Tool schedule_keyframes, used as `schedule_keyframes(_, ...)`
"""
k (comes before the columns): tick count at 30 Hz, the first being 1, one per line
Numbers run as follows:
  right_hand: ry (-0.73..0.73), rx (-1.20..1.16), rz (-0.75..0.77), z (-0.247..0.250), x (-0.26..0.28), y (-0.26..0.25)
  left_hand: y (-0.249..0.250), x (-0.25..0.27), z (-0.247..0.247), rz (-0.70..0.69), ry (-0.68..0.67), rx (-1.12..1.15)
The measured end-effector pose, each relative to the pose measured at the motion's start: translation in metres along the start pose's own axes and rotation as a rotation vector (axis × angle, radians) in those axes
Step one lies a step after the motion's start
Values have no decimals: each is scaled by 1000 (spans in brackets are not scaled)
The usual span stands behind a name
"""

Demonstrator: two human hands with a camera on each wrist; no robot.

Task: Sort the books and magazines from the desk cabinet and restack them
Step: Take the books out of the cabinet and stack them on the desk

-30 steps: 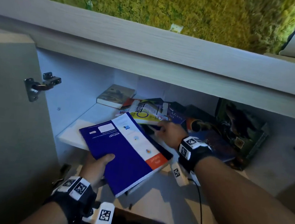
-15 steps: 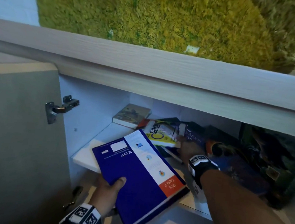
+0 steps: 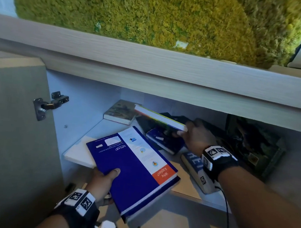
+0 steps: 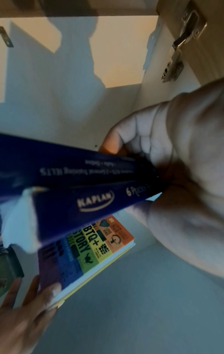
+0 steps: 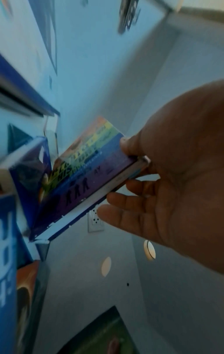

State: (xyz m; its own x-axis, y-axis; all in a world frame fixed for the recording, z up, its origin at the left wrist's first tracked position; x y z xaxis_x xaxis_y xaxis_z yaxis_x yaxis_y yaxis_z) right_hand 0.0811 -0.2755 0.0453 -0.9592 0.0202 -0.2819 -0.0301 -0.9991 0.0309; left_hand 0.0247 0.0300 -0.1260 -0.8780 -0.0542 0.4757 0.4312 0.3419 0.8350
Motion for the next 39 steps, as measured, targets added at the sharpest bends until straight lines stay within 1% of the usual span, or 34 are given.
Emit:
schedule_keyframes(2, 70, 16, 67, -1, 23, -9, 0, 0, -1, 1, 3, 3)
schedule_keyframes(5, 51, 88, 180, -14, 66, -38, -1, 0, -4, 11, 26, 58)
schedule_keyframes(8, 156, 183, 380, -25, 115, -81, -1, 5, -10, 5, 31, 179)
schedule_keyframes(9, 170, 157, 447, -30, 129, -96, 0, 7, -12, 9, 0, 207)
schedule_keyframes(11, 93, -1, 548, -30, 143, -120, 3, 13, -17, 15, -65, 221)
schedule_keyframes(12, 27, -99, 534, -26, 141, -123, 4, 13, -17, 16, -68, 215)
schedule_keyframes(13, -8, -187, 467, -24, 129, -119, 3, 12, -16, 15, -51, 205)
schedule_keyframes(15, -9, -239, 226, -27, 96, -90, 2, 4, -10, 9, 5, 158)
schedule_keyframes(16, -67, -240, 80, -29, 80, -72, 1, 0, -8, 6, 17, 134)
schedule_keyframes(17, -175, -277, -36, -38, 67, -56, 1, -3, -6, 9, 17, 113)
schedule_keyframes(18, -284, -345, -108, -46, 59, -47, 2, -3, -7, 15, 23, 101)
schedule_keyframes(20, -442, -482, -148, -71, 53, -41, 4, -2, -7, 27, 1, 117)
schedule_keyframes(21, -484, -520, -154, -77, 55, -43, 4, -3, -4, 30, -14, 113)
schedule_keyframes(23, -544, -568, -218, -74, 69, -51, 5, -10, 4, 6, -2, 110)
schedule_keyframes(24, -574, -639, -293, -64, 81, -58, 8, -10, 9, -13, 7, 98)
schedule_keyframes(26, -685, -864, -407, -59, 102, -65, 21, 15, 10, -64, -10, 90)
schedule_keyframes(28, -798, -1047, -471, -49, 121, -72, 37, 47, 7, -36, -83, 63)
schedule_keyframes(30, -843, -1162, -512, -32, 139, -83, 51, 73, 5, 49, -152, 53)
schedule_keyframes(31, -831, -1182, -535, -20, 147, -86, 61, 83, 5, 58, -160, 17)
schedule_keyframes(33, -783, -1177, -570, 12, 160, -88, 85, 103, 3, 28, -189, -87)
schedule_keyframes(34, -759, -1165, -584, 36, 169, -89, 98, 113, 1, 20, -205, -141)
schedule_keyframes(38, -710, -1254, -673, 156, 205, -83, 151, 178, -14, 143, -312, -322)
schedule_keyframes(39, -692, -1268, -665, 186, 213, -78, 166, 199, -20, 183, -370, -380)
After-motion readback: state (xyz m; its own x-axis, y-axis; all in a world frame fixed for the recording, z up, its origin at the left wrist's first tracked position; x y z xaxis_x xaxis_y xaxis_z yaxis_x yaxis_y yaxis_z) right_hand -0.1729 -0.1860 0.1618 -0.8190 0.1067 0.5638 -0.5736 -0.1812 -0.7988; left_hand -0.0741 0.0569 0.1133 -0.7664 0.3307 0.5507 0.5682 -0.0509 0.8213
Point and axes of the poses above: each hand's wrist, its own x-axis away from the middle knuckle, its own z-axis out of the back of the hand, y = z × x, the point moved 2 cm from there along -x, towards the middle knuckle, and after that the axes turned 9 degrees about x, right-handed, at the moved point
